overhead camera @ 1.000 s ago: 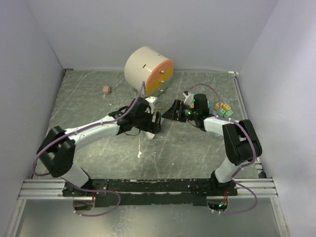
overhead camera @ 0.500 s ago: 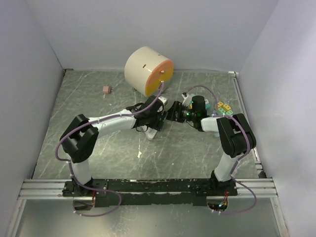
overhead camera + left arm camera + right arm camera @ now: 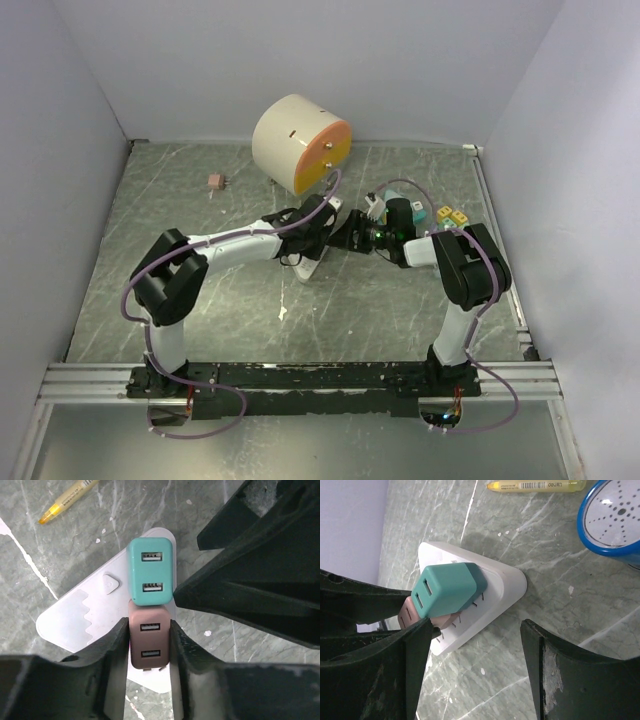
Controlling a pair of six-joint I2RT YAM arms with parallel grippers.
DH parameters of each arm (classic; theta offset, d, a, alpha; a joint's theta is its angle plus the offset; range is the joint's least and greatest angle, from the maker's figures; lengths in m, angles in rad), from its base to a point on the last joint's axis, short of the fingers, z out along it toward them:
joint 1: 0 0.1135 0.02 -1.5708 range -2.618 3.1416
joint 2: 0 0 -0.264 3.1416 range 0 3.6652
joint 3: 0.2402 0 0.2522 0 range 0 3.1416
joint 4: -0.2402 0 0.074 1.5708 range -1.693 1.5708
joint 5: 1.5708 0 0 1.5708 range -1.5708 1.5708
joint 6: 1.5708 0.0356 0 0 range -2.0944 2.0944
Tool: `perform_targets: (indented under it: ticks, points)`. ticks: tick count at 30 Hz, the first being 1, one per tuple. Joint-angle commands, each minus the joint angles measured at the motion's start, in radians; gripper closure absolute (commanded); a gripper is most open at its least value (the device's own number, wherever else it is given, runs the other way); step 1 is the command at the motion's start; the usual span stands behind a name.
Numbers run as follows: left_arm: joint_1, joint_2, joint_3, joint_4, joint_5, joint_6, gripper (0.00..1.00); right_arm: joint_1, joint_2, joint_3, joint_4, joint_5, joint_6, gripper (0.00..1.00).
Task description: Pull the plug off the socket
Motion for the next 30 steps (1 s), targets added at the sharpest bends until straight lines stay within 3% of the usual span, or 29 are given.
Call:
perform_targets:
  ticks: [1, 5, 8, 17, 24, 30]
  points:
    - [-0.006, -0.021, -0.007, 0.028, 0.006, -0.002, 0.67, -0.003, -0.001, 0.006, 0.028, -0.021, 0.017, 0.27]
    - [-0.003, -0.067, -0.051, 0.068, 0.035, -0.011, 0.85, -0.026, -0.001, 0.026, 0.012, -0.050, 0.052, 0.24]
    - [0.003, -0.089, -0.085, 0.096, 0.070, -0.021, 0.93, -0.024, 0.004, 0.031, 0.040, -0.069, 0.080, 0.23]
    - [0.004, -0.099, -0.092, 0.085, 0.086, -0.025, 0.93, 0.031, 0.074, 0.067, 0.029, -0.060, 0.069, 0.20]
    - [0.003, -0.114, -0.065, 0.076, 0.104, -0.017, 0.93, 0.036, 0.115, 0.031, -0.022, 0.019, 0.037, 0.29]
    - [-0.014, -0.131, 0.020, 0.088, 0.111, 0.082, 0.93, 0.049, 0.197, 0.021, -0.034, 0.056, 0.030, 0.35]
